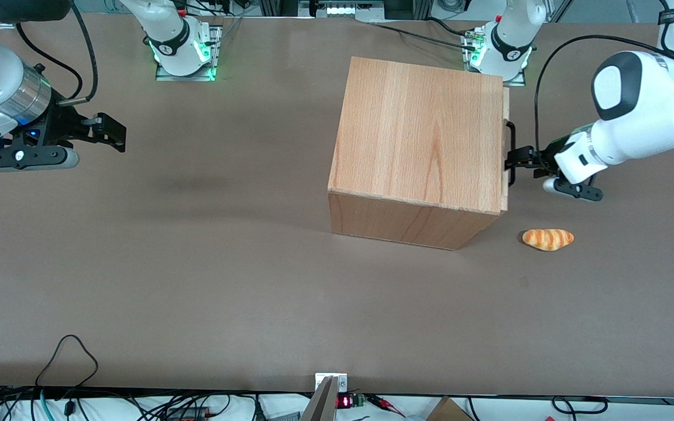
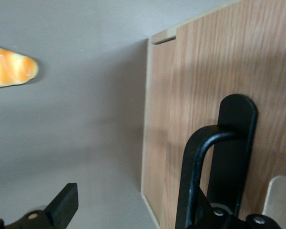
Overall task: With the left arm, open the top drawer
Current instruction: 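Pull the drawer handle outward from the box with the left gripper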
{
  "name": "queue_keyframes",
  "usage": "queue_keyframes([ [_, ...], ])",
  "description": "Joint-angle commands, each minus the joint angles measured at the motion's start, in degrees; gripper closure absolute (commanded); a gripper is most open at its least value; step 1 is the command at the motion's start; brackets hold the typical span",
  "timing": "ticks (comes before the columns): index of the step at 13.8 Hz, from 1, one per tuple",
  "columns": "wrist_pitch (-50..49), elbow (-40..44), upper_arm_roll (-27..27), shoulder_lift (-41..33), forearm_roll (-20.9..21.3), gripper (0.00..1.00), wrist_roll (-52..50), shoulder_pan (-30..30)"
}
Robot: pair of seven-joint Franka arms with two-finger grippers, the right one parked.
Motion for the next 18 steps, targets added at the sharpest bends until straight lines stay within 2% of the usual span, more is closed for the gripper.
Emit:
queue_keyframes([
  [1, -0.7, -0.3, 0.1, 0.3, 1.6, 0.0, 0.8, 2.3],
  [3, -1.3, -0.2, 0.0, 0.2, 3.7, 0.0, 0.7, 4.4],
  [9, -2.6, 0.5, 0.1, 0.0, 6.4, 0.0, -1.6, 9.6],
  [11, -2.6, 0.9, 0.1, -0.1, 8.6, 0.0, -1.6, 11.4],
  [18, -2.6, 1.6, 0.1, 0.1, 10.3, 0.0, -1.1, 16.5],
])
